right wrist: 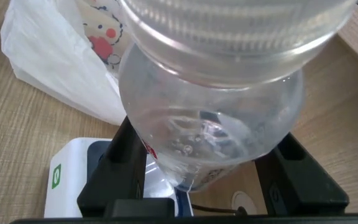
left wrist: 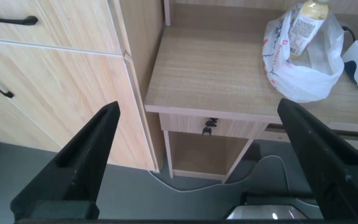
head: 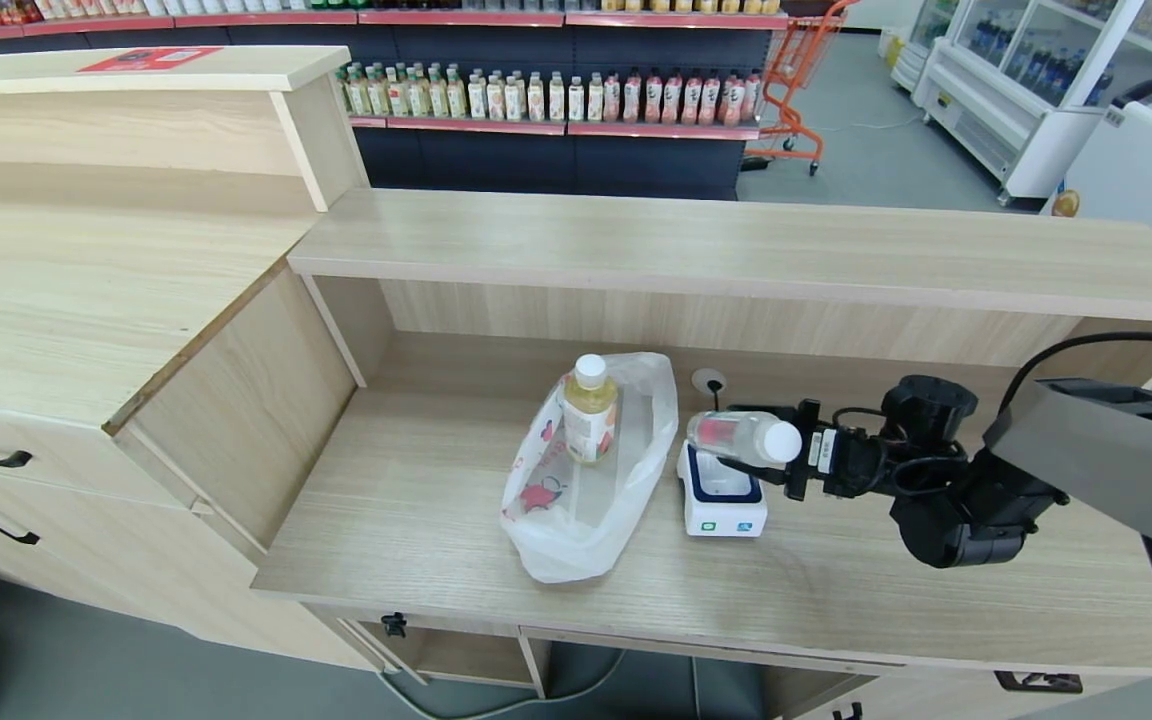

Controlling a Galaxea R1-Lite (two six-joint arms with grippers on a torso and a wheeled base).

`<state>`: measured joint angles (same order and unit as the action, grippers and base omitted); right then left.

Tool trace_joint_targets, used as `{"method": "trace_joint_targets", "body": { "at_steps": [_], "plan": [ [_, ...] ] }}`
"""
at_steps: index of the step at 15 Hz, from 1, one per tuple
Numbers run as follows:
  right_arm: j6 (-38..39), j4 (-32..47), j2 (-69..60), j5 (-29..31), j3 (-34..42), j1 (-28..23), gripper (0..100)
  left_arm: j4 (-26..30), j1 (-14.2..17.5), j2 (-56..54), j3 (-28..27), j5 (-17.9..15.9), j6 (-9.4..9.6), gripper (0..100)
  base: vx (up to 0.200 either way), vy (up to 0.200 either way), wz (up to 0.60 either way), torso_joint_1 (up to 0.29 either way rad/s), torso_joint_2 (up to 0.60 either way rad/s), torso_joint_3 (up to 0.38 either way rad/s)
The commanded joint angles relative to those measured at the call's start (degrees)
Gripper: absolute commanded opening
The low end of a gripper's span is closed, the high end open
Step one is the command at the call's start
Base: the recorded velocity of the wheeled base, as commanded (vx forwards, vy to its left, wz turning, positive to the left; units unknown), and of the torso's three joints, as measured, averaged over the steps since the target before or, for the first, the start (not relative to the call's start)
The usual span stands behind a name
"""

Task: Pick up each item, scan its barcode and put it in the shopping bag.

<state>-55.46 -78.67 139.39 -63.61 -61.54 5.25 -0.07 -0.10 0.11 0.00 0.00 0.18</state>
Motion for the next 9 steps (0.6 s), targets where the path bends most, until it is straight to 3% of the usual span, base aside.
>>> {"method": "trace_joint_targets", "body": {
  "at_steps": [1,9],
  "plan": [
    [0.0,0.3,0.5,0.1,-0.1,0.0,0,0.0,0.0,0.1,0.0,0.0,-0.01,100,0.000,0.000,0.00,0.000,0.00,0.000],
    [1.9,1.4,-2.9,0.1,1.2,-0.4,0,0.0,0.0,0.1,0.0,0.0,-0.01,100,0.000,0.000,0.00,0.000,0.00,0.000]
  ]
}}
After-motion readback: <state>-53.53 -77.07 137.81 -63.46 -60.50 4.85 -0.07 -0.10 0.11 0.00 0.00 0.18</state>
